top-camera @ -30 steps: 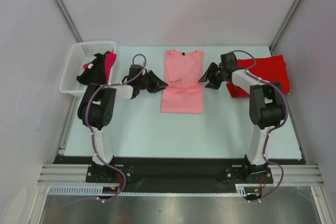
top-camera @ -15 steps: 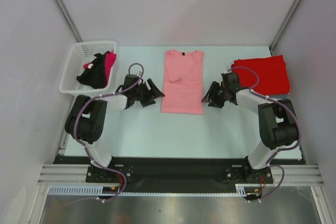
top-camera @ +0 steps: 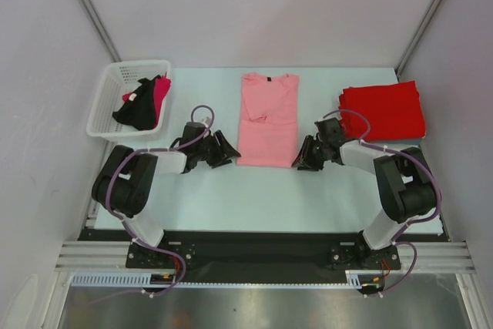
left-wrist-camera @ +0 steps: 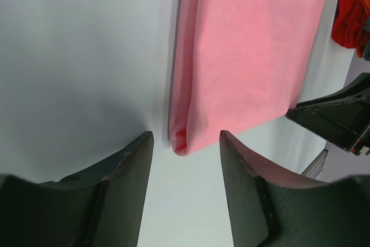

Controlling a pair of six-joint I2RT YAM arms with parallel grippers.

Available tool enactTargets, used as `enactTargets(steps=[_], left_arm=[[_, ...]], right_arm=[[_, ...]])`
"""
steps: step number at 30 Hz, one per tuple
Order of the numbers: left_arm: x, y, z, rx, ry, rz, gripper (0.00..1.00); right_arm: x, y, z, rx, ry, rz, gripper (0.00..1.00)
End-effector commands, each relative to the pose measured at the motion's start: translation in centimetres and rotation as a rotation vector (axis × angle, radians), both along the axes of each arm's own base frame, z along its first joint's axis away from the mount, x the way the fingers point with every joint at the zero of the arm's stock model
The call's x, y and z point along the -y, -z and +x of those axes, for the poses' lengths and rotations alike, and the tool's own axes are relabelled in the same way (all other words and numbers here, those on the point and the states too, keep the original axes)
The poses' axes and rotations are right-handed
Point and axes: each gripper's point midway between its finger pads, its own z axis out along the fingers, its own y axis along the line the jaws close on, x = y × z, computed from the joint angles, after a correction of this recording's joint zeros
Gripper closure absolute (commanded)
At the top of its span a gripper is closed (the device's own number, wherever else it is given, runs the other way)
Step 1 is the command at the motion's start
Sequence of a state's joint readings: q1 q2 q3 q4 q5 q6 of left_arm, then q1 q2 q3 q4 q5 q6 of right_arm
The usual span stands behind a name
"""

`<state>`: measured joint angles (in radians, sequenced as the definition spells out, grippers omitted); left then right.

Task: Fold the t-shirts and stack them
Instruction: Fold the tshirt

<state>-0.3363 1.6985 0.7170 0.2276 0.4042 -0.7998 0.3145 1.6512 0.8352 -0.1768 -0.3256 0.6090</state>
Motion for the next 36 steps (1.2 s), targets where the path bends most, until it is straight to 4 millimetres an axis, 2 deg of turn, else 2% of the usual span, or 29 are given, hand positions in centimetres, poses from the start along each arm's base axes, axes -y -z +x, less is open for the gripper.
enactTargets(steps=[1, 5, 10, 12, 20, 22, 25, 26, 28, 29, 31, 32, 36], left_arm=[[-0.1, 1.0, -1.5, -0.004, 0.039, 0.026, 0.44], [0.1, 1.5, -2.1, -0.016, 0.047, 0.029, 0.45], [0.2, 2.1, -1.8, -0.019, 0.050, 0.037, 0.53], [0.4, 2.1, -1.8, -0.023, 0.058, 0.031, 0.57], [0.7, 2.3, -2.4, -0.025, 0.073, 0.062, 0.58], [1.0, 2.8, -2.6, -0.043, 0.082, 0.060, 0.62], [1.0, 2.9, -2.5, -0.033, 0.073, 0.078, 0.73], [0.7, 2.8, -2.2, -0.016, 0.058, 0.088, 0.84], [0.7, 2.5, -2.2, -0.005, 0.056, 0.090, 0.94], [0.8, 1.8, -2.0, 0.016, 0.056, 0.080, 1.00], [0.8, 1.1, -2.2, 0.031, 0.059, 0.066, 1.00], [0.9, 0.1, -2.2, 0.056, 0.060, 0.054, 1.00], [0.8, -1.5, -3.3, 0.088, 0.071, 0.044, 1.00]], right_arm=[[-0.2, -0.1, 0.2, 0.024, -0.005, -0.001, 0.66], [-0.4, 0.2, 0.0, 0.018, -0.011, 0.004, 0.74], [-0.3, 0.3, 0.3, 0.025, -0.010, -0.001, 0.84], [-0.4, 0.2, 0.4, 0.026, -0.011, 0.000, 0.85], [-0.6, -0.2, 0.7, 0.032, -0.018, 0.003, 0.88], [-0.6, -0.2, 0.8, 0.032, -0.019, 0.005, 0.89], [-0.7, -0.5, 0.8, 0.036, -0.019, 0.010, 0.93], [-0.7, -0.6, 0.8, 0.039, -0.025, 0.013, 0.98], [-0.9, -1.1, 0.7, 0.042, -0.034, 0.020, 1.00], [-0.9, -1.6, 0.6, 0.052, -0.038, 0.024, 1.00], [-0.8, -2.1, 0.2, 0.055, -0.042, 0.031, 1.00], [-0.8, -2.9, -0.1, 0.069, -0.049, 0.035, 1.00], [-0.7, -4.8, -1.3, 0.098, -0.067, 0.062, 1.00]])
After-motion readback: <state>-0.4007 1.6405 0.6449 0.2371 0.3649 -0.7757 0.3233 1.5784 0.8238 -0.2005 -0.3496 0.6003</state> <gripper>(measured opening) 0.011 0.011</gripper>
